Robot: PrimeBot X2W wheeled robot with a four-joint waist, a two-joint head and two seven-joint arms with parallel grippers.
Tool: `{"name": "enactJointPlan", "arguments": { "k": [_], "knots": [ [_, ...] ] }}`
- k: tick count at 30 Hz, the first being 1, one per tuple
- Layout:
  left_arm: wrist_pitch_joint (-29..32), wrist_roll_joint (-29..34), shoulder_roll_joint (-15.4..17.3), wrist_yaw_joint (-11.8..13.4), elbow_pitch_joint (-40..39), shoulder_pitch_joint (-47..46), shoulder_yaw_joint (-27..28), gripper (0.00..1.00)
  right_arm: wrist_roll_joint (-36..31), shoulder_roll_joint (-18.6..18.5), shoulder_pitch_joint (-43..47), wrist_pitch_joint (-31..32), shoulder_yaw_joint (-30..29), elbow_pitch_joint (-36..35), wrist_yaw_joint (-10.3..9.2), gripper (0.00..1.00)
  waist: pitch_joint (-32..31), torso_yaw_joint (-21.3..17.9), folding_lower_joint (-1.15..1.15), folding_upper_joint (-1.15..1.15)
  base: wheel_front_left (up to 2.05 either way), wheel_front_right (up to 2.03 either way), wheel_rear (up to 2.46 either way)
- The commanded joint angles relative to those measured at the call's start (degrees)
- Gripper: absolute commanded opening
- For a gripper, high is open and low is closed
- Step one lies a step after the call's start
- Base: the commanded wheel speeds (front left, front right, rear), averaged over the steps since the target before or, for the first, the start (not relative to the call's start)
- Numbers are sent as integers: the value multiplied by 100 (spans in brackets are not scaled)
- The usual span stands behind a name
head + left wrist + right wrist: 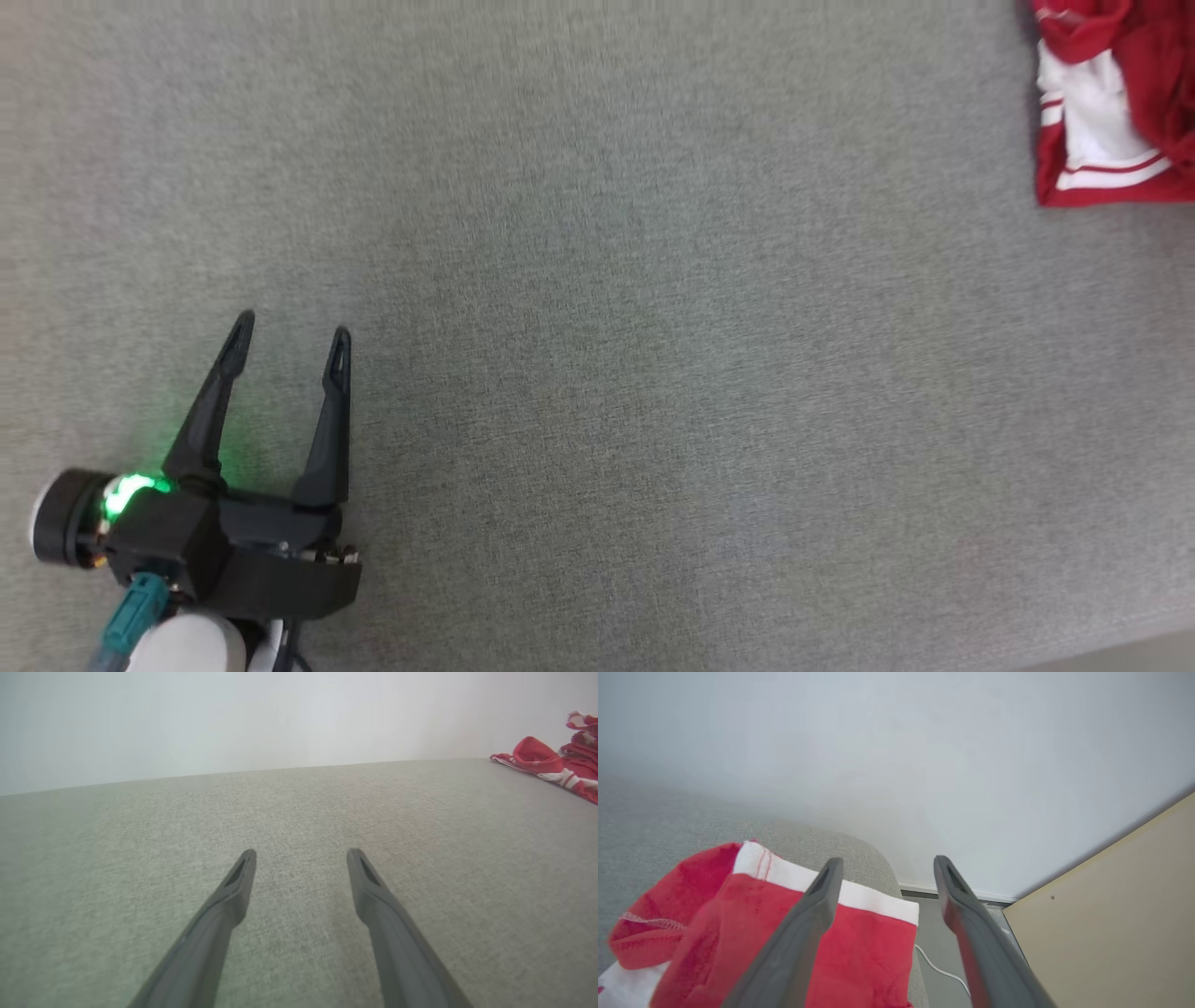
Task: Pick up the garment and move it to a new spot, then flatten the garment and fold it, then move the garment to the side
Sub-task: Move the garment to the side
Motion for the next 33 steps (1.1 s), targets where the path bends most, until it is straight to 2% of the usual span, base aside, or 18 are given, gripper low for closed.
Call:
{"name": "enactJointPlan", "arguments": {
  "k": [1, 7, 15, 22, 33],
  "knots": [
    [-16, -26, -29, 20, 52, 117, 20, 100, -28, 54, 23, -35, -30, -89, -2, 100, -285, 19, 0, -1, 0, 0, 0],
    [-38, -150, -163, 89, 186, 390, 135, 100, -115, 319, 564, -45, -519, -1120, -2, 100, -949, 51, 0, -1, 0, 0, 0],
    [-36, -283, -315, 63, 281, 947, 381, 100, -385, 845, 2047, -47, -1443, -2421, -2, 100, -1909, 178, 0, -1, 0, 0, 0],
    [-37, -331, -469, 18, 392, 1329, 550, 100, -549, 1360, 3279, -49, -1983, -2921, -2, 100, -2499, 331, 0, -1, 0, 0, 0],
    [-38, -334, -641, -70, 592, 1552, 637, 100, -718, 2015, 4925, -48, -2640, -3718, -2, 100, -2956, 591, 0, -1, 0, 0, 0]
  ]
}}
